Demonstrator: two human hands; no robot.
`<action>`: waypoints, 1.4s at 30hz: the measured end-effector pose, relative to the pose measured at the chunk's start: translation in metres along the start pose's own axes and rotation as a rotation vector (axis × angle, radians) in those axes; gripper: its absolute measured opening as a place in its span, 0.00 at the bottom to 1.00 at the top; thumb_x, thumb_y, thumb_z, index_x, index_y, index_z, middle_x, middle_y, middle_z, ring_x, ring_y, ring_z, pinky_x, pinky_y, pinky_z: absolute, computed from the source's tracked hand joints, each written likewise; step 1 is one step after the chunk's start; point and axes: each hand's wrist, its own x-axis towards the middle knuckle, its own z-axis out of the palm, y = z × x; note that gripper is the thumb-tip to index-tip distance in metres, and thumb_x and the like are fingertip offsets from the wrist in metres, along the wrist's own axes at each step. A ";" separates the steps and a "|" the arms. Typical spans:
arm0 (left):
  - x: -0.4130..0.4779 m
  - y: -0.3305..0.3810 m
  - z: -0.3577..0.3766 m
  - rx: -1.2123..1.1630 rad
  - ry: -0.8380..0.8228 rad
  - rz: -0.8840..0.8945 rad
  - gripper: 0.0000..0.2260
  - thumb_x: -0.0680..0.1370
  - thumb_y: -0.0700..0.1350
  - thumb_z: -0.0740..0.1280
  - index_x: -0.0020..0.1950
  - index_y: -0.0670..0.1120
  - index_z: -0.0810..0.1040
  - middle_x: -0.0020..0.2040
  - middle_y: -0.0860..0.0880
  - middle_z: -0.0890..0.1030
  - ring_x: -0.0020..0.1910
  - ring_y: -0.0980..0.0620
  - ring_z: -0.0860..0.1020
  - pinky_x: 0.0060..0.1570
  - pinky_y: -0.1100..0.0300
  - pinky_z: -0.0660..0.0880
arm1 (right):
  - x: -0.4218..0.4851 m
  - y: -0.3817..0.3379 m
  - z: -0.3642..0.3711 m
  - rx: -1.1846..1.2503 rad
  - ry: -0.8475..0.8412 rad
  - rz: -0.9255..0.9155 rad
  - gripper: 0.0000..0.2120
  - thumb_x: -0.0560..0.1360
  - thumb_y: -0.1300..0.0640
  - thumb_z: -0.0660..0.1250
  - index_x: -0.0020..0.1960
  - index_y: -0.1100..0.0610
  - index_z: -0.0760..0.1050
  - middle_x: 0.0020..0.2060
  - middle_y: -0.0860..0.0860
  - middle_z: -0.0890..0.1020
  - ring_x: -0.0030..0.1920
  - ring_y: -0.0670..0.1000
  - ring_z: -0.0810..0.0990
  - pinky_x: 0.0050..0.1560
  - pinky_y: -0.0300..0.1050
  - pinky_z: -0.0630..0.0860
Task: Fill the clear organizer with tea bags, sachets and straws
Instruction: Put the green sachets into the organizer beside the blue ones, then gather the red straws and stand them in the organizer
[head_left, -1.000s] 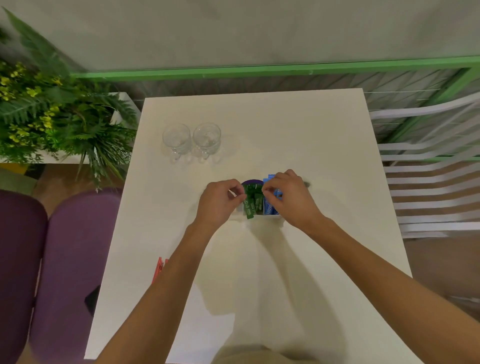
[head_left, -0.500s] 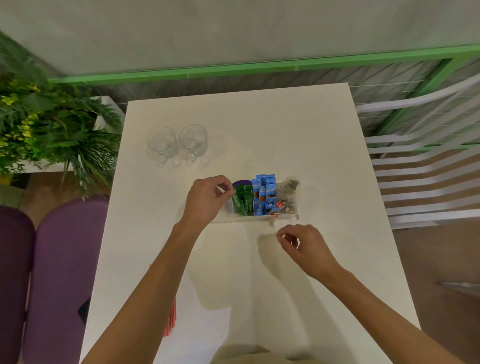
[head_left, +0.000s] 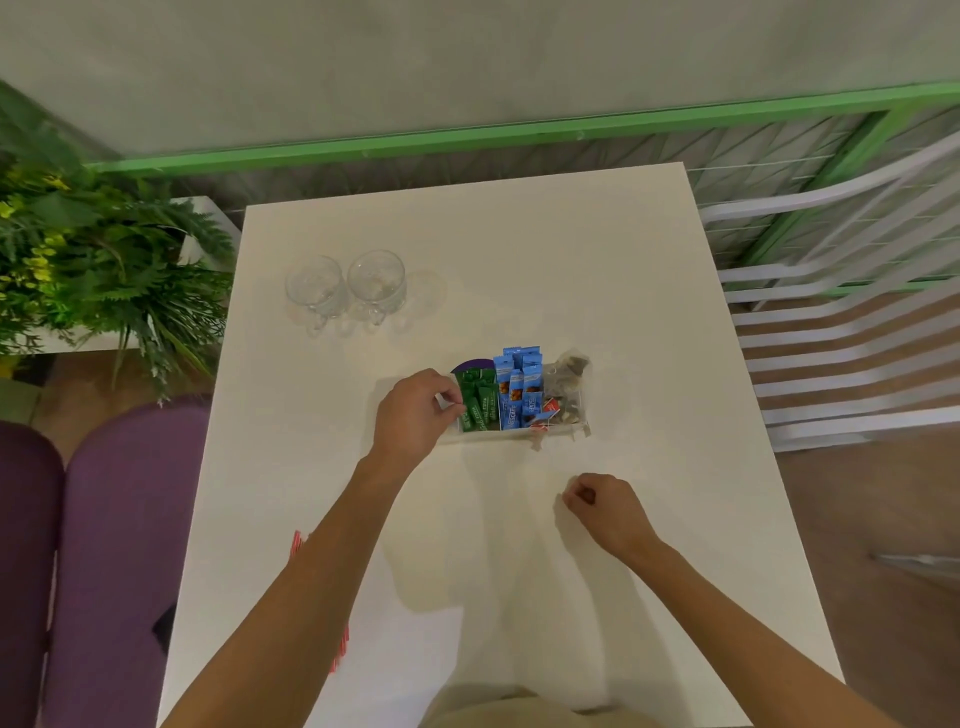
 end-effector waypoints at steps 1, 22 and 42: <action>-0.001 -0.001 0.001 0.010 0.011 -0.002 0.04 0.71 0.42 0.75 0.40 0.50 0.81 0.43 0.55 0.80 0.35 0.53 0.76 0.38 0.56 0.74 | 0.000 -0.001 0.000 -0.010 -0.002 0.002 0.11 0.76 0.57 0.65 0.34 0.54 0.74 0.27 0.45 0.74 0.29 0.44 0.71 0.31 0.35 0.65; -0.170 -0.099 -0.038 -0.213 0.183 -0.447 0.09 0.76 0.41 0.69 0.40 0.53 0.81 0.36 0.54 0.83 0.33 0.57 0.80 0.38 0.65 0.76 | -0.027 -0.027 0.030 0.049 -0.072 -0.022 0.12 0.75 0.61 0.65 0.32 0.56 0.73 0.30 0.53 0.80 0.30 0.48 0.73 0.31 0.38 0.66; -0.207 -0.163 -0.032 0.094 -0.088 -0.525 0.12 0.73 0.53 0.72 0.48 0.50 0.72 0.42 0.53 0.79 0.39 0.54 0.78 0.38 0.57 0.77 | -0.085 -0.104 0.151 -0.008 -0.259 0.004 0.13 0.74 0.62 0.64 0.32 0.53 0.73 0.30 0.48 0.80 0.35 0.47 0.82 0.38 0.39 0.75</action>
